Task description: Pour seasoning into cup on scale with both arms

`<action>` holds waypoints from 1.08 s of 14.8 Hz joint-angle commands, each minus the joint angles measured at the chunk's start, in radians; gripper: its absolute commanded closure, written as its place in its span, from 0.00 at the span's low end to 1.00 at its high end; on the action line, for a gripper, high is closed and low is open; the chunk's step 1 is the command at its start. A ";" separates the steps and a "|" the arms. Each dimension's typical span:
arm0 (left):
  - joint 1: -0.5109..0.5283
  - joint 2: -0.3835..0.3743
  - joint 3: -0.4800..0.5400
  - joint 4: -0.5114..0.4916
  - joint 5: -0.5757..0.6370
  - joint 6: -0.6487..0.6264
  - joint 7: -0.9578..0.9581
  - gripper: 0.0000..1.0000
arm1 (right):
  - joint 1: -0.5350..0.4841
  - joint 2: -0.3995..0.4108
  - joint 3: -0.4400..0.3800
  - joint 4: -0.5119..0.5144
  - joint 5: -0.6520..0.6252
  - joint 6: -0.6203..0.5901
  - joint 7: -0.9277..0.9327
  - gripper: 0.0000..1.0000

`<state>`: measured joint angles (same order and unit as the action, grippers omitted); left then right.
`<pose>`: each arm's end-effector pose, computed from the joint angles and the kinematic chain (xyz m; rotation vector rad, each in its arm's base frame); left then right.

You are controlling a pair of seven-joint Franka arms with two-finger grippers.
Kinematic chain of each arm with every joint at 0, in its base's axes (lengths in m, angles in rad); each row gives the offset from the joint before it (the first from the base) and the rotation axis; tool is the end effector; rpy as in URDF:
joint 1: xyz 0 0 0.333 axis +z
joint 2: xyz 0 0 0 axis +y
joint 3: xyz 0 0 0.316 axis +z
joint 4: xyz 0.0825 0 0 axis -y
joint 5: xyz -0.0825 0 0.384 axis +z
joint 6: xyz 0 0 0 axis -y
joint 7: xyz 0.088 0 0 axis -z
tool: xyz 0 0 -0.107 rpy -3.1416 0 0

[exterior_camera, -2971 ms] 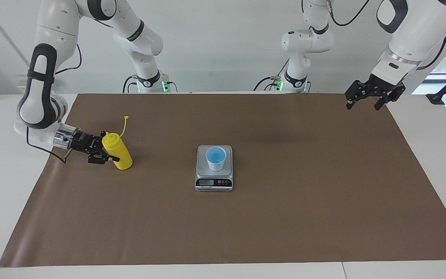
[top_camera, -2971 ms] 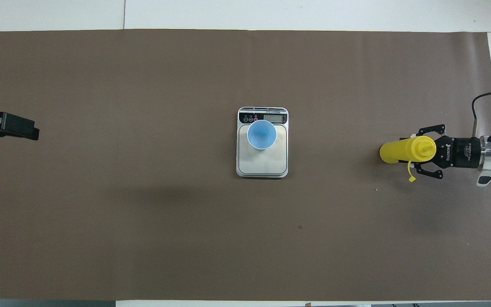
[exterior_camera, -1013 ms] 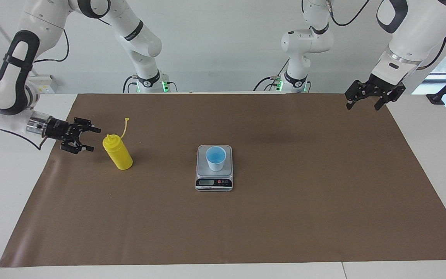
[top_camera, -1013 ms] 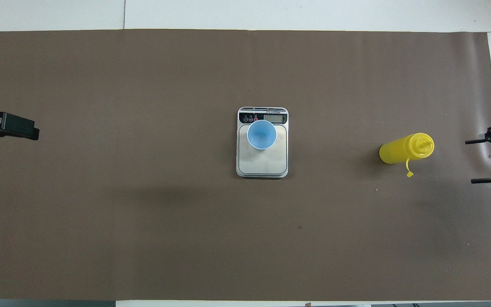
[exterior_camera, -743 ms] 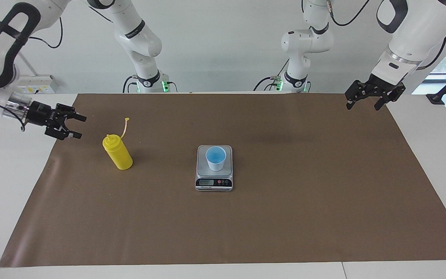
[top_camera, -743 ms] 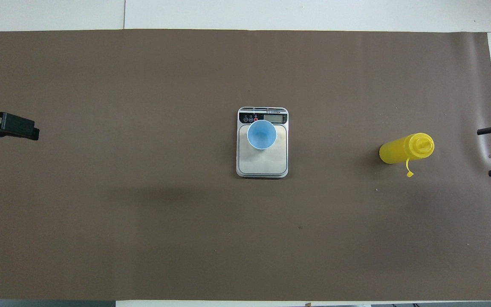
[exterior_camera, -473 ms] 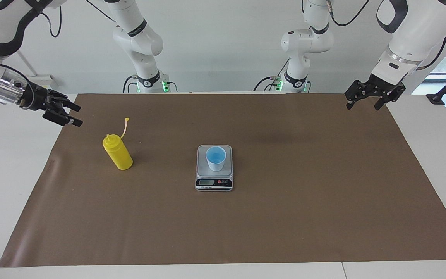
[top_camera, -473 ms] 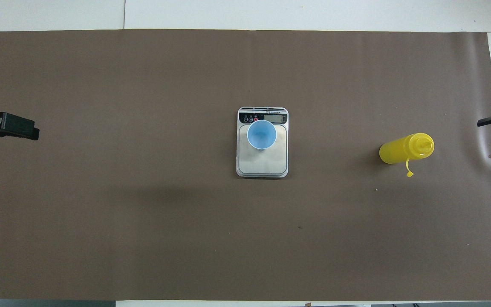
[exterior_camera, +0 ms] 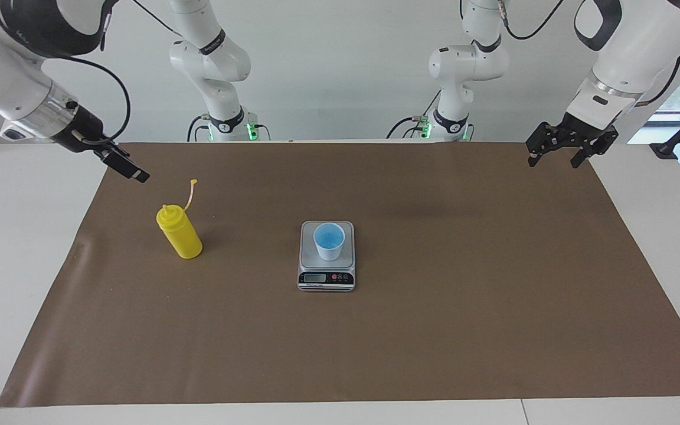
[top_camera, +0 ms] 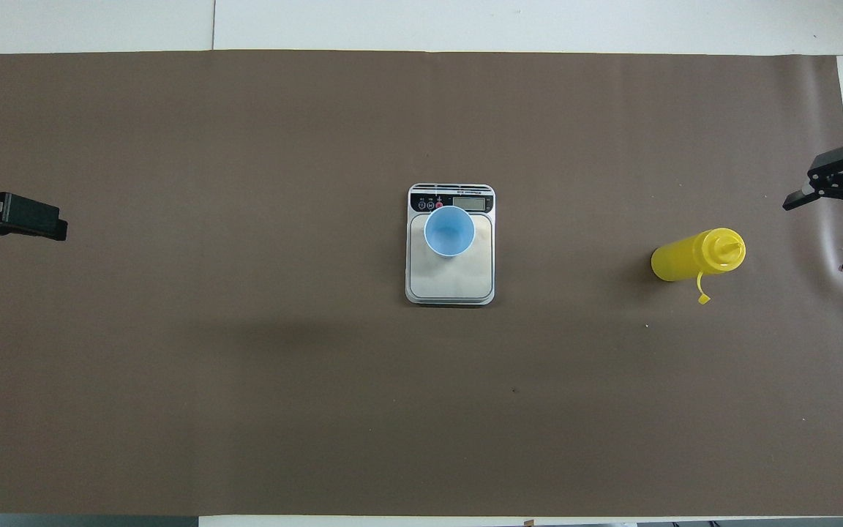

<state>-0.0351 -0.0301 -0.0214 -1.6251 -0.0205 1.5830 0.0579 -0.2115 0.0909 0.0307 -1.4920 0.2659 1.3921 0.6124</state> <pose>0.5445 -0.0332 0.6165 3.1166 -0.1779 -0.0187 0.5584 -0.0706 0.6007 -2.6866 1.0897 0.3549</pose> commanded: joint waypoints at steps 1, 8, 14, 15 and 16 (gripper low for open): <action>0.007 0.001 0.000 0.011 -0.015 -0.018 0.010 0.00 | 0.004 -0.013 0.000 -0.005 -0.014 0.036 -0.020 0.00; 0.007 0.001 0.000 0.011 -0.015 -0.018 0.010 0.00 | 0.012 -0.027 0.064 -0.013 -0.063 0.087 -0.129 0.00; 0.007 0.001 0.000 0.011 -0.013 -0.018 0.010 0.00 | 0.148 -0.059 -0.055 -0.005 -0.229 0.047 -0.496 0.00; 0.007 0.001 0.000 0.011 -0.015 -0.018 0.010 0.00 | 0.153 -0.065 -0.058 -0.011 -0.231 0.047 -0.499 0.00; 0.007 0.001 0.000 0.011 -0.013 -0.018 0.010 0.00 | 0.181 -0.077 -0.073 -0.023 -0.231 0.048 -0.500 0.00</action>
<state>-0.0351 -0.0301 -0.0214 -1.6251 -0.0205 1.5830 0.0579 -0.0719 0.0508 -0.0137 -1.4915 0.0547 1.4494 0.1504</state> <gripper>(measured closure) 0.000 0.000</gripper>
